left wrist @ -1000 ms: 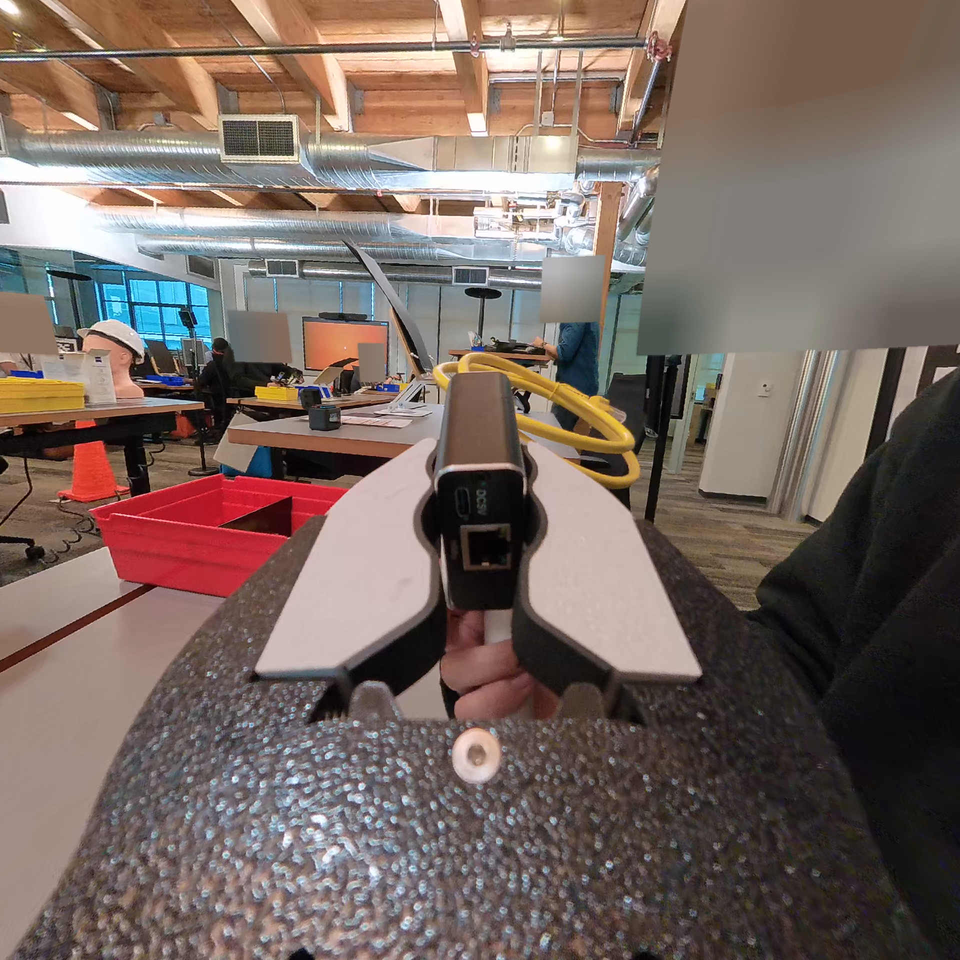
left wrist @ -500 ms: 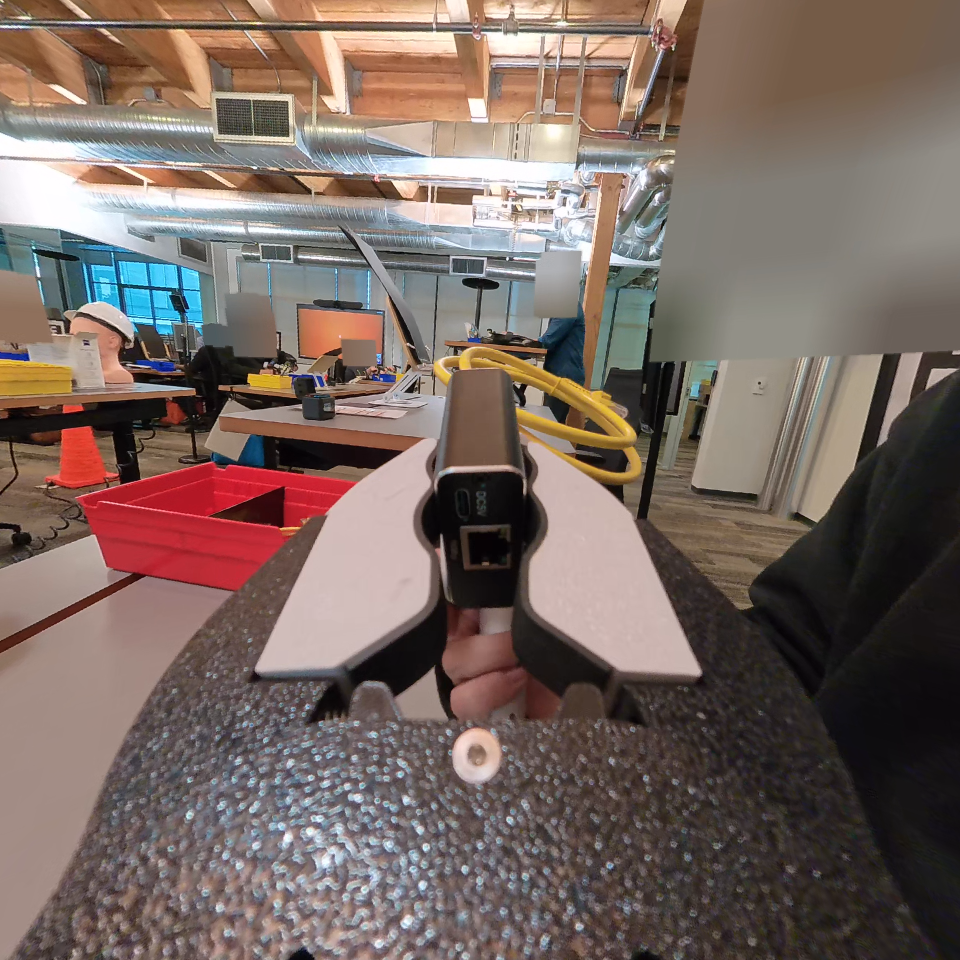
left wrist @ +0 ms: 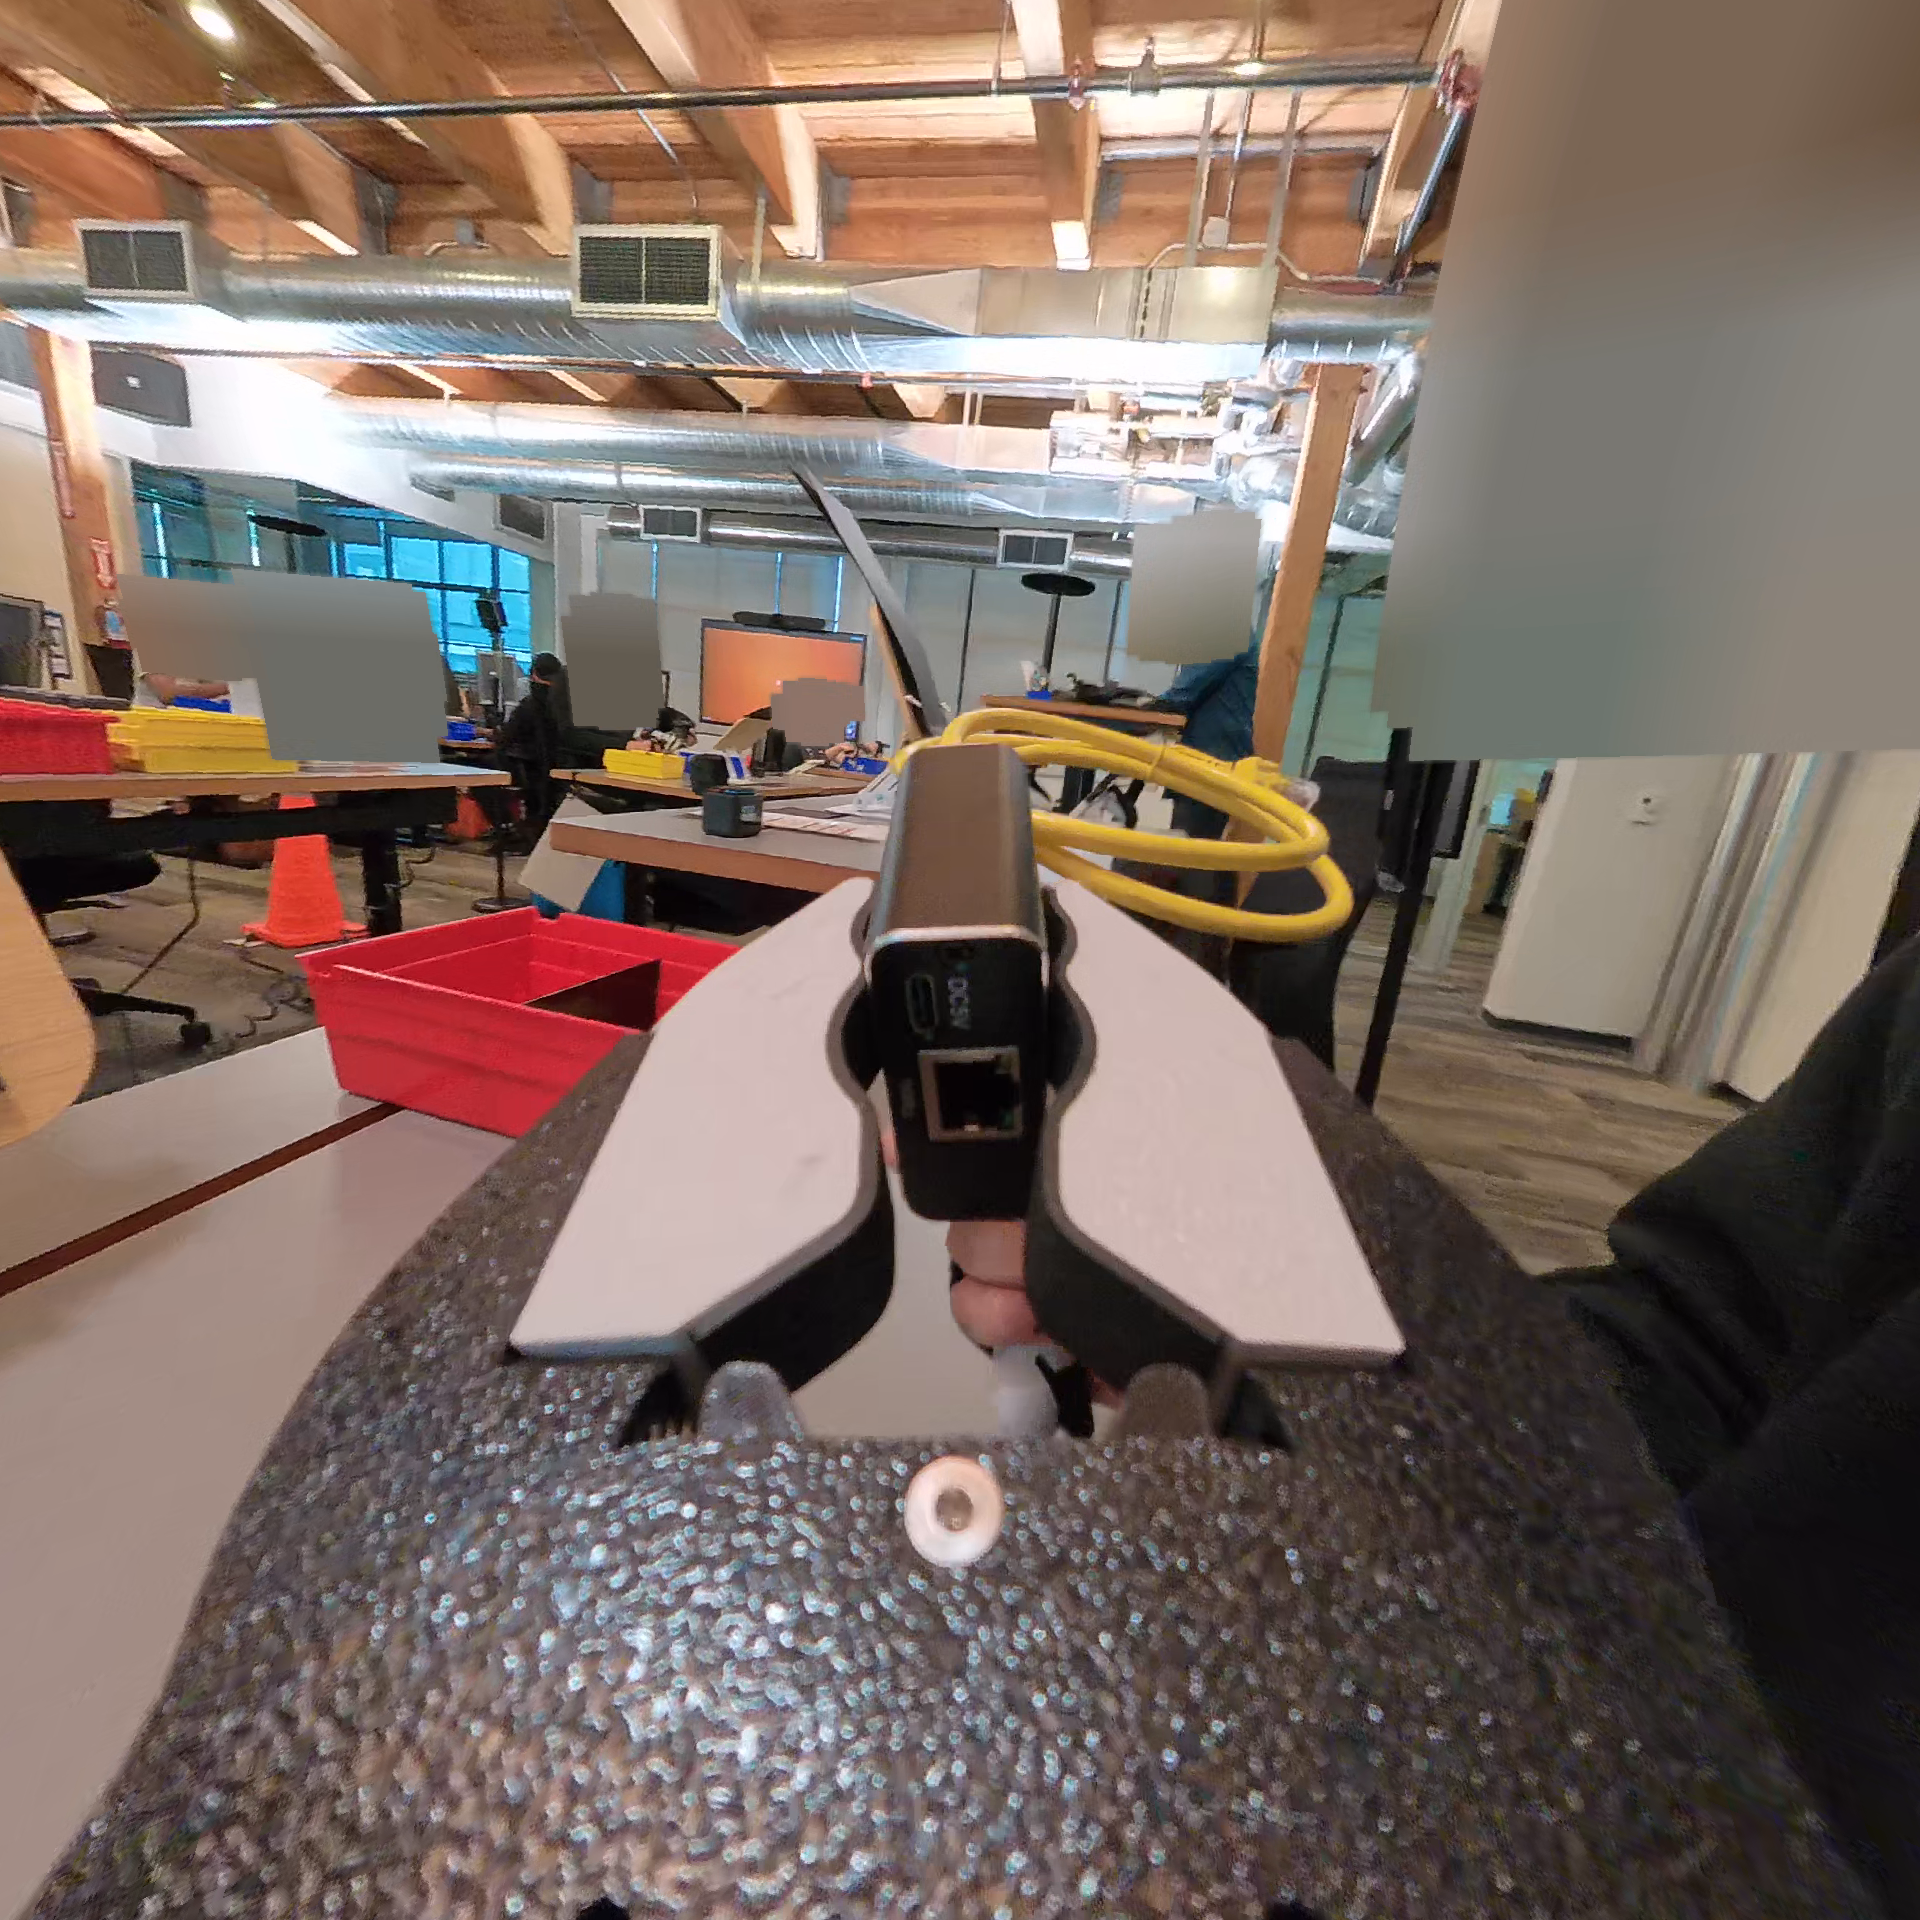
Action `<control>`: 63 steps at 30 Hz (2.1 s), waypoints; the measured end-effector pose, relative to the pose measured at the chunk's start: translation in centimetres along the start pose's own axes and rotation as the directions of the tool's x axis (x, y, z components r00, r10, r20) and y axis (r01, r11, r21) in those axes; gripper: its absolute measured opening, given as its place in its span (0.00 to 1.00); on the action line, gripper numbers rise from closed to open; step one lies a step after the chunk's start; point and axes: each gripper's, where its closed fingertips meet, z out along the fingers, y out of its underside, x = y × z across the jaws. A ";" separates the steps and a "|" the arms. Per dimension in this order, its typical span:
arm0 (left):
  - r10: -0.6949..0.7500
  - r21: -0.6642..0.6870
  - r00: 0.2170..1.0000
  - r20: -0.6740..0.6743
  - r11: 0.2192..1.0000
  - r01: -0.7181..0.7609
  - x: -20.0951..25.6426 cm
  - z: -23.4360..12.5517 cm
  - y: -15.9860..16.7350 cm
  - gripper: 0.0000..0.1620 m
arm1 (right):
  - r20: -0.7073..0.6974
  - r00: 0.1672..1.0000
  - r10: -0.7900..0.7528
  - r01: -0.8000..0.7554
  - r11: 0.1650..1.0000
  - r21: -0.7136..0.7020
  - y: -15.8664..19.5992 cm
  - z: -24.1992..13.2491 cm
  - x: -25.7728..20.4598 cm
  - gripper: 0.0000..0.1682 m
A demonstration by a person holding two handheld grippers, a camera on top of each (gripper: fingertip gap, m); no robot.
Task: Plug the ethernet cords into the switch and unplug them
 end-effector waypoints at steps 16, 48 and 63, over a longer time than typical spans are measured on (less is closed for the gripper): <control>-0.006 0.012 1.000 -0.018 1.000 0.006 0.5 0.4 -0.3 0.16 | 0.046 0.990 0.136 -0.137 0.990 0.019 -0.8 0.0 -0.3 0.09; 0.093 0.063 0.996 -0.009 0.994 -0.093 1.5 0.5 -1.8 0.16 | 0.045 0.998 0.053 -0.050 0.997 -0.062 -1.3 0.2 -1.1 0.09; 0.190 0.030 0.972 0.142 0.980 -0.196 -2.8 -3.3 -3.9 0.16 | -0.025 0.999 -0.021 0.015 0.981 -0.194 -5.0 -2.5 1.8 0.01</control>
